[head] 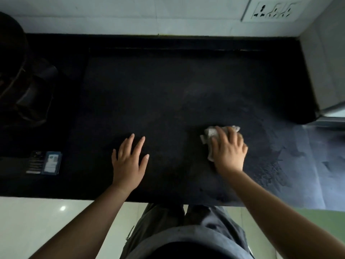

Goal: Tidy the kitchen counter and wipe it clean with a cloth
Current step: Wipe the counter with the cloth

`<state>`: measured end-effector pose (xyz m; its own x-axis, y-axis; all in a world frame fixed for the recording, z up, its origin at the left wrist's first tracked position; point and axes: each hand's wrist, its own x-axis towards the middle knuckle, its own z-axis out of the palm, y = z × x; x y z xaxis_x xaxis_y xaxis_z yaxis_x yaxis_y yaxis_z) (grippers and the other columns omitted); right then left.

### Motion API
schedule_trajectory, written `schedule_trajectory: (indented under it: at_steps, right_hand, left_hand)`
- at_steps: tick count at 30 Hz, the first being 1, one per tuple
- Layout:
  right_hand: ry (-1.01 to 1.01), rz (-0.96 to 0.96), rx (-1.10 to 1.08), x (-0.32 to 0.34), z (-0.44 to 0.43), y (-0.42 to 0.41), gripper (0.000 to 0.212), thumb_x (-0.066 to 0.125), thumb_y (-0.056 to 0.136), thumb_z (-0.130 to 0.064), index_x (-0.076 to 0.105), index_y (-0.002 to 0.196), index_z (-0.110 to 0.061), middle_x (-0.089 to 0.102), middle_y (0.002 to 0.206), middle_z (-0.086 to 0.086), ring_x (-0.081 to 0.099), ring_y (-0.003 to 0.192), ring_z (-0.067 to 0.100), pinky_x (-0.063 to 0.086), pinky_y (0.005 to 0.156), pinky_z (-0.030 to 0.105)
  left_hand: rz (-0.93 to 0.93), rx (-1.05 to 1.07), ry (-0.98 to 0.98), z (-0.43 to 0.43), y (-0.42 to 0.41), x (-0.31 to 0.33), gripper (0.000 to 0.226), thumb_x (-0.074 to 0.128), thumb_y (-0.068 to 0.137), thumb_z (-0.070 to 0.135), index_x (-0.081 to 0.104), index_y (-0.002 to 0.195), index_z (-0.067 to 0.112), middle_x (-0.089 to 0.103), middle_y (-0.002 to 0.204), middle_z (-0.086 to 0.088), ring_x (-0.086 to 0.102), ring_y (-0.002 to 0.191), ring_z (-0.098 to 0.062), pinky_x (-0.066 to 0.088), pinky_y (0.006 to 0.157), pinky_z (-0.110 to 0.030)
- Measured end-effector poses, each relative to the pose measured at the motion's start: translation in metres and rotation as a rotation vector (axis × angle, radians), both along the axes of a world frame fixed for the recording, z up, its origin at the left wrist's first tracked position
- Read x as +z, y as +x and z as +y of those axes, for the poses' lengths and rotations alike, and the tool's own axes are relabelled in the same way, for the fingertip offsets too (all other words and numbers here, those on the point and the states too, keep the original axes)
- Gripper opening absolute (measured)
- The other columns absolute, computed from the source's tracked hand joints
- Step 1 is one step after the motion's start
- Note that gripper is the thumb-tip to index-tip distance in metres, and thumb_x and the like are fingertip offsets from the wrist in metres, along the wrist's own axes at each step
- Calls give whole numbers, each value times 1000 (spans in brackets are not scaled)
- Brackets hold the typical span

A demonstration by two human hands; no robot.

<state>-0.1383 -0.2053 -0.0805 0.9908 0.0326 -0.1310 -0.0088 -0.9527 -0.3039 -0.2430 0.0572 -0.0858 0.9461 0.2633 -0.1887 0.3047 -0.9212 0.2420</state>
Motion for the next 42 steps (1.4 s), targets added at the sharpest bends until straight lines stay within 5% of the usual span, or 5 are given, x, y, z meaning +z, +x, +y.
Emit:
schedule_trajectory:
  at_steps: [4,12,21,27,42]
  right_hand:
    - [57,-9,-123,-1,18,24,41,37,95,-42,45,133,-29,36,144,7,27,131,34,25,101,49]
    - [-10,-49,567,4,-17,-42,42,34,90,-48,51,123,-28,54,129,7,51,114,32,46,86,45]
    - [-24,122,276,8,-33,-1,47,30,96,-46,31,140,-30,24,150,8,21,133,34,22,104,52]
    - [-6,76,564,5,-64,-34,50,25,91,-51,40,134,-31,41,141,5,38,128,34,36,99,52]
    - [102,-29,157,-7,71,61,43,33,95,-46,41,133,-29,31,147,6,25,131,32,25,101,49]
  left_hand:
    - [-4,72,-17,-27,-20,9,59,28,89,51,30,143,27,27,153,-8,28,139,-29,25,108,-58]
    - [80,245,-9,-84,-62,5,65,24,88,50,31,143,18,25,153,-11,23,140,-31,21,107,-59]
    - [107,261,37,-92,-58,7,56,37,94,38,25,145,17,21,155,-13,19,142,-33,22,109,-60]
    - [121,320,50,-107,-59,8,62,34,92,45,26,145,14,20,154,-16,18,142,-35,23,108,-60]
    - [48,176,124,-21,-26,12,63,26,89,51,26,144,20,28,152,-13,28,138,-34,29,106,-58]
